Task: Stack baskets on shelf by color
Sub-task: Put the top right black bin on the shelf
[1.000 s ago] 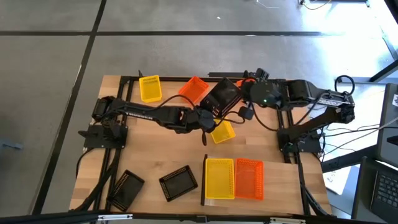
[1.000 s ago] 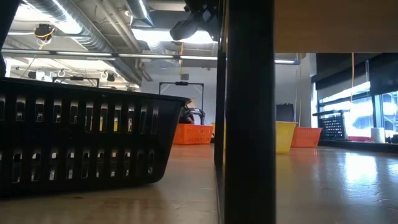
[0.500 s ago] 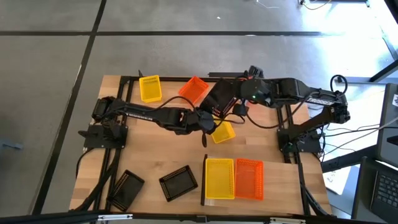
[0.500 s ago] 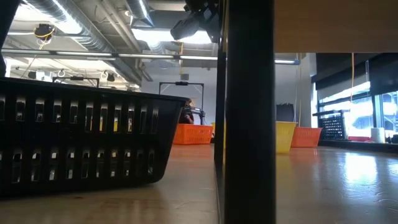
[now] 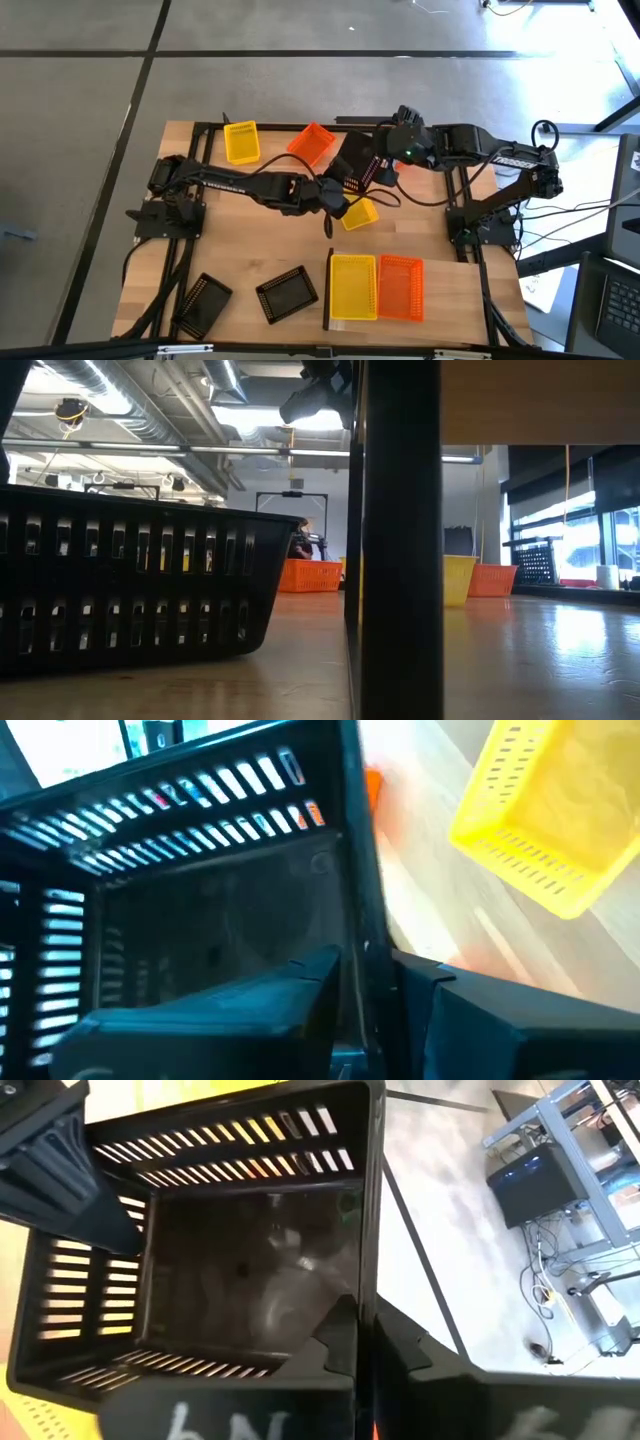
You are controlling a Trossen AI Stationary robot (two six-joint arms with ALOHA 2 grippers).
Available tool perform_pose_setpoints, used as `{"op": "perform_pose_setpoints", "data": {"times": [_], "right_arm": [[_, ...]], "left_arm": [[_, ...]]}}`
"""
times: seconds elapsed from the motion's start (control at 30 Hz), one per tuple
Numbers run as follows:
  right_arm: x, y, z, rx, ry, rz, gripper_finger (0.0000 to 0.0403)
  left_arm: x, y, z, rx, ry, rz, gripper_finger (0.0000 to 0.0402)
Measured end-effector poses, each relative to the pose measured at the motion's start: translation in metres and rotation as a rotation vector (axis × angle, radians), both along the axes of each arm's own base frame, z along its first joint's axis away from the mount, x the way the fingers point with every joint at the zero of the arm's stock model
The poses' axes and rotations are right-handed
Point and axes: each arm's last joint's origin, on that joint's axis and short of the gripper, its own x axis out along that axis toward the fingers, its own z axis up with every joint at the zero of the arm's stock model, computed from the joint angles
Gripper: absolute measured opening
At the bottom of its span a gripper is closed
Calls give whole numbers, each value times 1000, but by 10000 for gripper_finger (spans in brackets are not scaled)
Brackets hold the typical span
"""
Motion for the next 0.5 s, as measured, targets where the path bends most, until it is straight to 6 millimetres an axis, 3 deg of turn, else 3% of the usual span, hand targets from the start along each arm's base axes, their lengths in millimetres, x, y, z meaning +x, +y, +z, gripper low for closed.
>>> {"op": "perform_pose_setpoints", "data": {"times": [0.2, 0.5], "right_arm": [[0, 0, 0, 2, 1, 2, 2], [-1, 1, -2, 17, 24, 14, 2]], "left_arm": [[1, -3, 1, -59, -73, 25, 63], [0, -35, 3, -227, -209, -13, 63]]}}
